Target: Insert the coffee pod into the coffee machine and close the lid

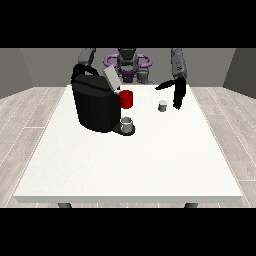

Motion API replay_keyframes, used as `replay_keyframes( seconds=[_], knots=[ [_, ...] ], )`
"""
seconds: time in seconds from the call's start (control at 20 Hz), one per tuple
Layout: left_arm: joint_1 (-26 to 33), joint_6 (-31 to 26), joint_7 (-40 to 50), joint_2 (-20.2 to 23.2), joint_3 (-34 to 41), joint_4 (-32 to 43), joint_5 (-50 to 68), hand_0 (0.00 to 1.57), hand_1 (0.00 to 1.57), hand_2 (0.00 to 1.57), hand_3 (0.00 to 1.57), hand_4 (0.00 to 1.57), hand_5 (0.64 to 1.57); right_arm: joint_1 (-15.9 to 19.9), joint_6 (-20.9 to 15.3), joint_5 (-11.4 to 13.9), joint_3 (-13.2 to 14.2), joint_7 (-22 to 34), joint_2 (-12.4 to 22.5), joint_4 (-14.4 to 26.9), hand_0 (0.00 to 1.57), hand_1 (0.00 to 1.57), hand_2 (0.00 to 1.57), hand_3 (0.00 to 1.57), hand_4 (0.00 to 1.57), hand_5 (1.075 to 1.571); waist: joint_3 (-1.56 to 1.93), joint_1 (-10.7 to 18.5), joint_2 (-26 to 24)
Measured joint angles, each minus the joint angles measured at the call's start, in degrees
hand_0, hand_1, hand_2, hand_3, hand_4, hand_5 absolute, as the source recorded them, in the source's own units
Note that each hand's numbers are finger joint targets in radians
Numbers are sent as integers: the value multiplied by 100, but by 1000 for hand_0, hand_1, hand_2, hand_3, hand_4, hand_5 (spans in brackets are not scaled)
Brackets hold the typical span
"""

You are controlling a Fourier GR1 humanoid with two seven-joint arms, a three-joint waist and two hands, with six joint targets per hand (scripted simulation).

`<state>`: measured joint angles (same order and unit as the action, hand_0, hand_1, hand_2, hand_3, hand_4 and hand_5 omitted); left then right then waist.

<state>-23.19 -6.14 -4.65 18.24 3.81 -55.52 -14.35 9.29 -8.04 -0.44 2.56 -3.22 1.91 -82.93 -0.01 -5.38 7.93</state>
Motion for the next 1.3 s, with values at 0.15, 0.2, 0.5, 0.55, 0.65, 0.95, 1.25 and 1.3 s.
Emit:
replay_keyframes(
  seconds=[0.15, 0.2, 0.5, 0.55, 0.65, 0.95, 1.25, 1.3],
  knots=[
    [-113, 12, -71, 39, -4, 286, -168, 647, 647, 718, 349, 0, 1571, 35, -65, 90, -33, 6, -18, 144, 0, 0, 0, 0, 424, 1571, 0, 2, -21],
    [-164, 63, 6, -14, -20, 360, -223, 695, 695, 778, 429, 0, 1571, 58, -98, 127, -51, 48, -30, 203, 0, 0, 0, 0, 424, 1571, 1, 3, -44],
    [-295, 224, -239, 178, -54, 902, -638, 580, 580, 719, 472, 0, 1571, 168, -150, 204, -63, -40, -31, 354, 0, 0, 0, 0, 393, 1571, 0, -73, 90],
    [-288, 227, -270, 195, -95, 971, -723, 600, 600, 715, 469, 0, 1571, 166, -143, 200, -55, -12, -18, 368, 0, 0, 0, 0, 386, 1571, 0, -72, 59],
    [-354, 373, -403, 232, -109, 1172, -881, 536, 536, 692, 440, 0, 1571, 200, -109, 186, -85, -7, -24, 307, 0, 0, 0, 0, 435, 1571, 0, -170, 143],
    [-583, 728, -441, 203, -274, 1388, -1363, 719, 719, 851, 619, 151, 1571, 282, -35, 109, -10, -20, 17, 479, 0, 0, 0, 0, 520, 1571, 1, -193, 114],
    [-733, 1331, -652, 43, -234, 1705, -1672, 836, 836, 974, 748, 380, 1571, 338, -158, 130, -81, 53, -25, 456, 0, 0, 0, 0, 513, 1571, 9, -200, 103],
    [-765, 1346, -663, 50, -237, 1739, -1717, 920, 920, 1042, 829, 361, 1571, 364, -153, 86, -47, 68, -26, 475, 0, 0, 0, 0, 500, 1571, 7, -186, 83]
  ],
)
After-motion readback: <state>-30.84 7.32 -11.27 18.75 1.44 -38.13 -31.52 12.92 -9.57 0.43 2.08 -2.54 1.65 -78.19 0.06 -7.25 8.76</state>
